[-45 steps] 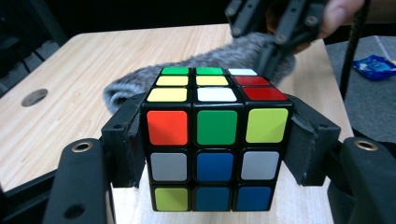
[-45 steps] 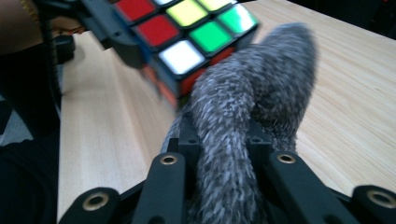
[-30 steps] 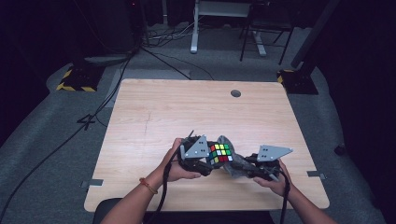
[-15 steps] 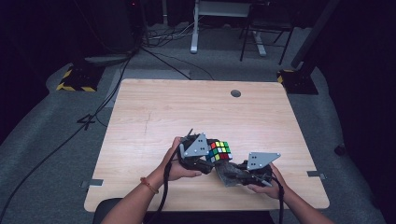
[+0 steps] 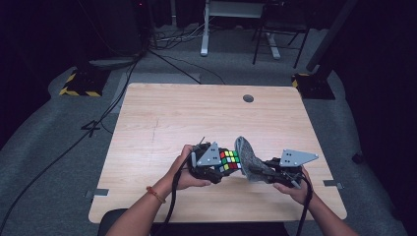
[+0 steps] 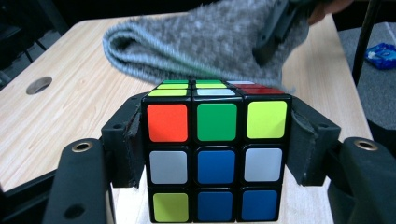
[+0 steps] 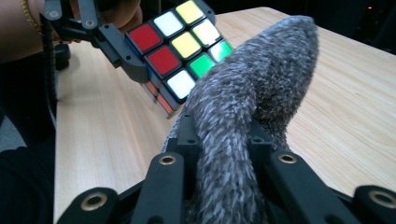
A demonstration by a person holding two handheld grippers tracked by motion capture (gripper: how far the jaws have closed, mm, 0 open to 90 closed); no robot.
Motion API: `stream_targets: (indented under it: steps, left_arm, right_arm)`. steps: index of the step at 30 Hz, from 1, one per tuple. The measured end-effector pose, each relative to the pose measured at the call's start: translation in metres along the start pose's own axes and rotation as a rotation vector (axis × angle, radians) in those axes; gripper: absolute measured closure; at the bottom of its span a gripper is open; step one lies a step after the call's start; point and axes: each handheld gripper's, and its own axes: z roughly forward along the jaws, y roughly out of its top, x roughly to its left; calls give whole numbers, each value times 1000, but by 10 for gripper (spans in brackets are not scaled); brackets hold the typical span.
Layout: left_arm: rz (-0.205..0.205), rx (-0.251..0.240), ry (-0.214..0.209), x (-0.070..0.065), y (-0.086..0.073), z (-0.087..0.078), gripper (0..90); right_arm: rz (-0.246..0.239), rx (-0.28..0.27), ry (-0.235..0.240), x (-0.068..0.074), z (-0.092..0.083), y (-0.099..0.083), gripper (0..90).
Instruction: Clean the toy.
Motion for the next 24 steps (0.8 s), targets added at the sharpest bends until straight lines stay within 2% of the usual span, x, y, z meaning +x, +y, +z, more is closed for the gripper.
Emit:
stream_targets:
  steps: [3,7,12,17,21,24]
  left_arm:
    - [1,15,8,2,-3,0,334]
    - [-24,31,24,8,-11,-1,334]
    - [-52,66,35,15,-22,-2,334]
    - [-94,101,42,22,-36,-4,334]
    - [-98,136,46,23,-43,-2,333]
    - [-86,171,44,22,-45,0,333]
  right_arm:
    - [-9,34,-18,-2,1,-1,745]
    - [-11,87,-48,-8,3,-5,741]
    - [21,187,-67,-20,7,-15,736]
    - [47,239,-76,-29,8,-24,731]
    - [58,265,-67,-33,10,-29,725]
    - [60,290,-63,-34,12,-31,715]
